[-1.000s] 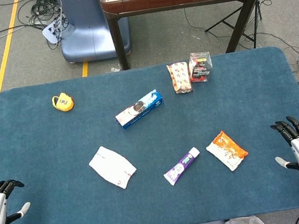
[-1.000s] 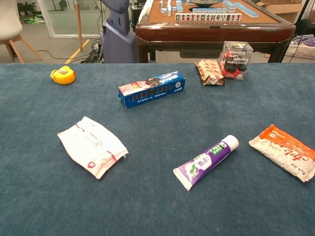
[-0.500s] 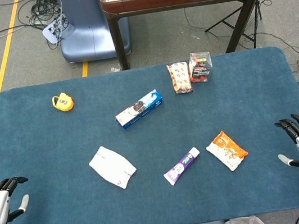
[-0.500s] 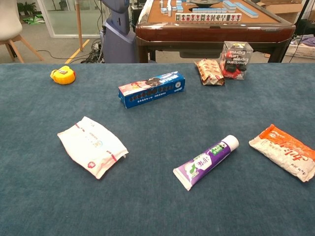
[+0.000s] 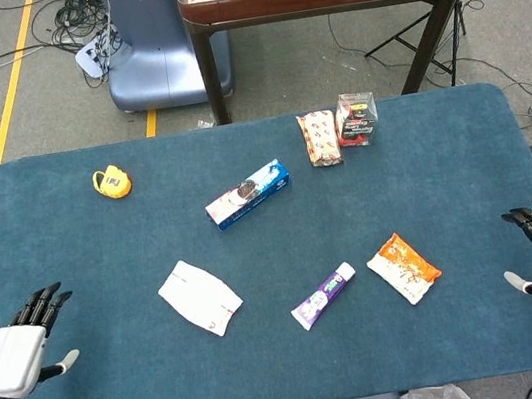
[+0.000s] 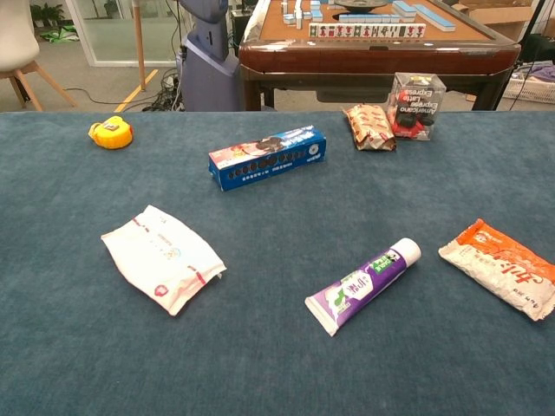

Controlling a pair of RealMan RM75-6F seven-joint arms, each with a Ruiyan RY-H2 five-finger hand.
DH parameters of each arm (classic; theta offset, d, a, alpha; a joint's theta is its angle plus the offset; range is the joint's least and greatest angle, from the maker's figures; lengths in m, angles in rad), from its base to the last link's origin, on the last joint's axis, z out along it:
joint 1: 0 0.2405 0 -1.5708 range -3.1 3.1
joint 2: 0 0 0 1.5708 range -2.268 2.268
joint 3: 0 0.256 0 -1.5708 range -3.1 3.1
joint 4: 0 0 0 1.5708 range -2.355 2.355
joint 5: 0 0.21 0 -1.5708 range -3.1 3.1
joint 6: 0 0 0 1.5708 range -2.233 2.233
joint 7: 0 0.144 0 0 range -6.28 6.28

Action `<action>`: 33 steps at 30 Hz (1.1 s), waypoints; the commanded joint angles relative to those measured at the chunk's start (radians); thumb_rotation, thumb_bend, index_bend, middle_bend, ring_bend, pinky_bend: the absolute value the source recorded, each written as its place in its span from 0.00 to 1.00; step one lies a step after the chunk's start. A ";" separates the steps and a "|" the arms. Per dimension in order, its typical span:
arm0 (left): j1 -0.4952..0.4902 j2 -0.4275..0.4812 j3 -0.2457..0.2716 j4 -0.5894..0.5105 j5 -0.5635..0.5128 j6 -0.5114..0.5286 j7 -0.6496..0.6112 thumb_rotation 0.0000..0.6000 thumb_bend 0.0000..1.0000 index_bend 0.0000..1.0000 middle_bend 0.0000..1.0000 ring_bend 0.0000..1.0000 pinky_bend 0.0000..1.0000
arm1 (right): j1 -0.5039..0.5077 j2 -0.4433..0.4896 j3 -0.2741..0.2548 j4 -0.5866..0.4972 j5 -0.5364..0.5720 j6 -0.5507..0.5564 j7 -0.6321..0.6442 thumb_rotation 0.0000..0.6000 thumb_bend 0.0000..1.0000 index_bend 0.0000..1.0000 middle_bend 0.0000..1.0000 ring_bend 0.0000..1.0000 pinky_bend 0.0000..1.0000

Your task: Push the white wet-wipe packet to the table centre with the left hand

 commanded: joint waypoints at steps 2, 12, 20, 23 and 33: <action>-0.047 -0.034 -0.005 0.033 0.016 -0.053 0.036 1.00 0.11 0.00 0.00 0.00 0.17 | -0.009 0.003 0.002 -0.004 -0.002 0.016 0.002 1.00 0.01 0.23 0.21 0.08 0.44; -0.153 -0.111 -0.008 0.146 0.029 -0.177 0.016 1.00 0.10 0.00 0.00 0.00 0.13 | -0.017 0.007 0.007 -0.001 0.013 0.019 0.010 1.00 0.01 0.23 0.21 0.08 0.44; -0.221 -0.143 -0.018 0.166 0.020 -0.243 0.009 1.00 0.10 0.00 0.00 0.00 0.13 | -0.017 0.010 0.010 -0.001 0.020 0.013 0.016 1.00 0.01 0.23 0.21 0.08 0.44; -0.245 -0.153 -0.019 0.157 0.007 -0.276 0.023 1.00 0.10 0.00 0.00 0.00 0.13 | -0.019 0.014 0.011 0.000 0.020 0.014 0.023 1.00 0.01 0.23 0.21 0.08 0.44; -0.275 -0.212 0.003 0.141 -0.035 -0.337 0.094 1.00 0.10 0.00 0.00 0.00 0.11 | -0.025 0.029 0.010 -0.001 0.016 0.019 0.052 1.00 0.01 0.23 0.21 0.08 0.44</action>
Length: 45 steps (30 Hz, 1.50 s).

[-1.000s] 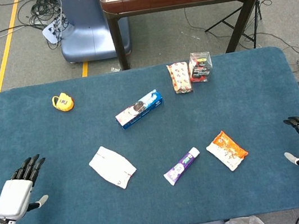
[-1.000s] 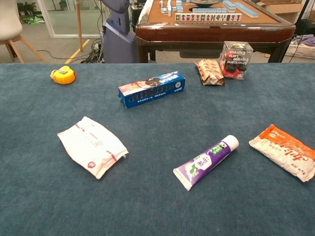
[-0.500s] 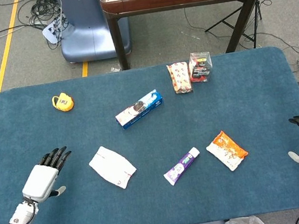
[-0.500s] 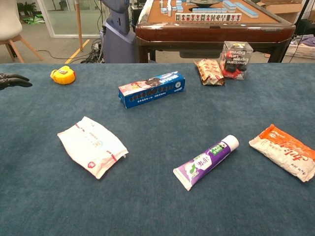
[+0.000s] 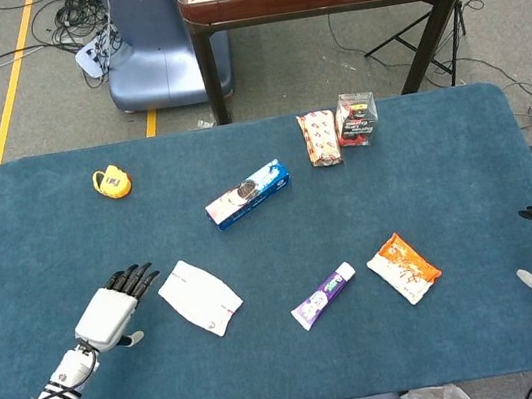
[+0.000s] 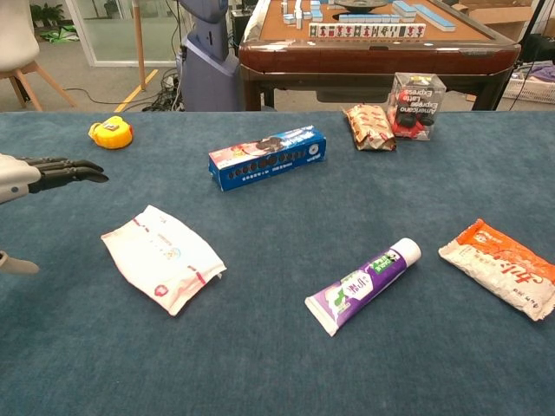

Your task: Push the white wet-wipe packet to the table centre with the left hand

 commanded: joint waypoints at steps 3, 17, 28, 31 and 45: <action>-0.015 -0.026 0.004 0.000 -0.021 -0.020 0.024 1.00 0.10 0.00 0.00 0.00 0.11 | -0.002 0.007 0.000 0.001 -0.002 0.001 0.014 1.00 0.01 0.23 0.21 0.08 0.44; -0.057 -0.077 -0.006 0.000 -0.072 -0.052 0.062 1.00 0.10 0.00 0.00 0.00 0.11 | -0.004 0.016 -0.003 0.000 -0.010 -0.001 0.033 1.00 0.01 0.23 0.21 0.08 0.44; -0.094 -0.107 -0.019 0.013 -0.129 -0.092 0.101 1.00 0.10 0.00 0.00 0.00 0.11 | -0.003 0.017 -0.003 0.000 -0.010 -0.005 0.035 1.00 0.01 0.23 0.21 0.08 0.44; -0.101 -0.113 -0.021 0.021 -0.147 -0.099 0.107 1.00 0.10 0.00 0.00 0.00 0.11 | -0.002 0.018 -0.003 0.000 -0.009 -0.007 0.036 1.00 0.01 0.23 0.21 0.08 0.44; -0.125 -0.147 -0.013 0.067 -0.196 -0.127 0.122 1.00 0.10 0.00 0.00 0.00 0.11 | -0.006 0.022 -0.002 0.001 -0.012 -0.002 0.047 1.00 0.01 0.23 0.21 0.08 0.44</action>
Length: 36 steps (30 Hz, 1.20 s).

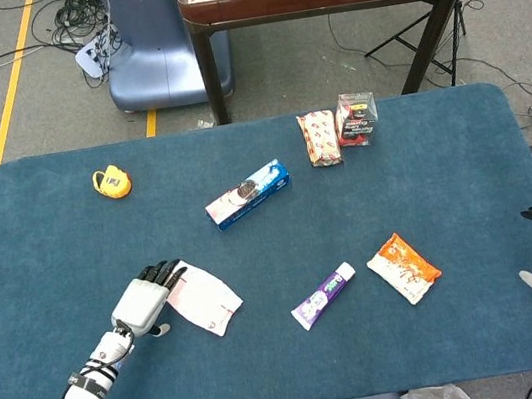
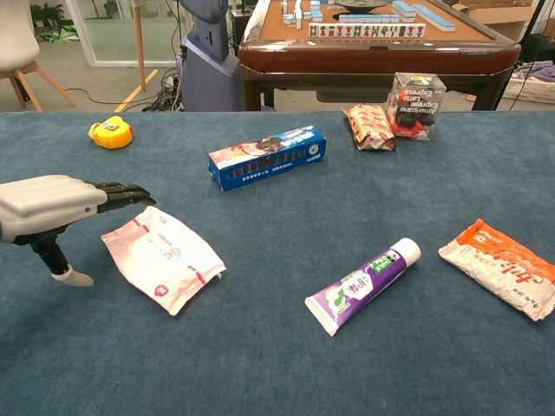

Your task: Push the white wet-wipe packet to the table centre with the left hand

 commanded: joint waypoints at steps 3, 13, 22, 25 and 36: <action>-0.009 -0.012 -0.002 0.011 -0.011 -0.006 0.002 1.00 0.10 0.00 0.00 0.00 0.11 | -0.001 0.001 0.000 0.001 -0.003 0.003 0.003 1.00 0.01 0.23 0.21 0.08 0.44; -0.029 -0.048 -0.021 0.057 -0.038 -0.003 -0.006 1.00 0.10 0.00 0.00 0.00 0.10 | -0.002 0.002 -0.001 0.003 -0.005 0.004 0.007 1.00 0.01 0.23 0.21 0.08 0.44; -0.045 -0.063 -0.030 0.070 -0.048 -0.004 -0.017 1.00 0.10 0.00 0.00 0.00 0.10 | -0.001 0.001 -0.002 0.002 -0.007 0.002 0.006 1.00 0.01 0.23 0.21 0.08 0.44; -0.052 -0.069 -0.031 0.070 -0.047 -0.004 -0.016 1.00 0.10 0.00 0.00 0.00 0.10 | -0.002 0.002 -0.002 0.001 -0.008 0.002 0.005 1.00 0.01 0.23 0.21 0.08 0.44; -0.079 -0.094 -0.037 0.074 -0.054 -0.011 0.002 1.00 0.10 0.00 0.00 0.00 0.10 | -0.013 0.009 -0.005 -0.003 -0.023 0.027 0.013 1.00 0.01 0.23 0.21 0.08 0.44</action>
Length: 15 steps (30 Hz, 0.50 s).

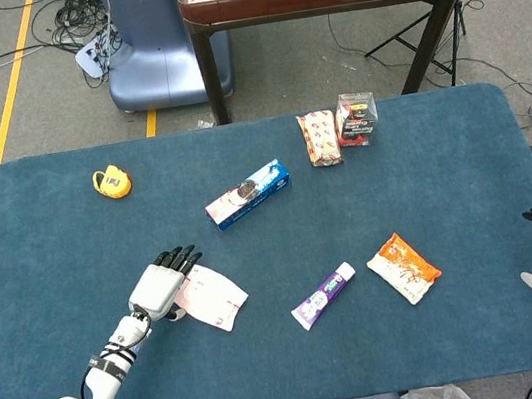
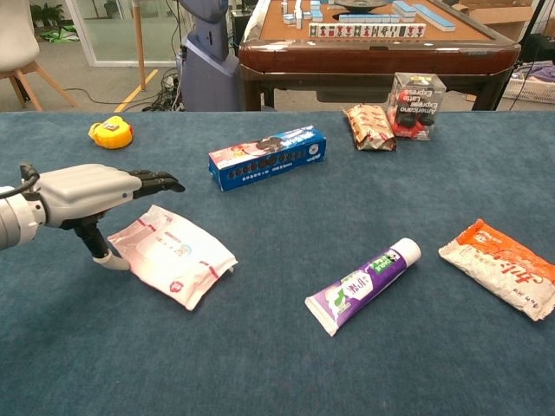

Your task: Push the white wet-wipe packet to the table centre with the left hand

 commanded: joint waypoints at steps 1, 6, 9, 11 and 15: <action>-0.005 -0.006 -0.003 0.003 -0.005 -0.001 0.005 1.00 0.10 0.00 0.00 0.00 0.10 | -0.003 0.002 -0.001 -0.001 -0.004 0.006 0.004 1.00 0.01 0.23 0.21 0.08 0.44; -0.018 -0.017 -0.007 0.002 -0.007 0.000 0.019 1.00 0.10 0.00 0.00 0.00 0.10 | -0.010 0.007 -0.002 -0.003 -0.012 0.022 0.012 1.00 0.01 0.23 0.21 0.08 0.44; -0.027 -0.024 -0.010 0.001 -0.012 -0.006 0.026 1.00 0.10 0.00 0.00 0.00 0.10 | -0.016 0.011 -0.003 -0.006 -0.020 0.035 0.016 1.00 0.01 0.23 0.21 0.08 0.44; -0.034 -0.030 -0.011 0.002 -0.015 -0.011 0.032 1.00 0.10 0.00 0.00 0.00 0.10 | -0.022 0.014 -0.004 -0.007 -0.026 0.047 0.020 1.00 0.01 0.23 0.21 0.08 0.44; -0.049 -0.044 -0.014 0.008 -0.025 -0.024 0.042 1.00 0.10 0.00 0.00 0.00 0.10 | -0.029 0.021 -0.005 -0.009 -0.023 0.054 0.026 1.00 0.01 0.23 0.21 0.08 0.44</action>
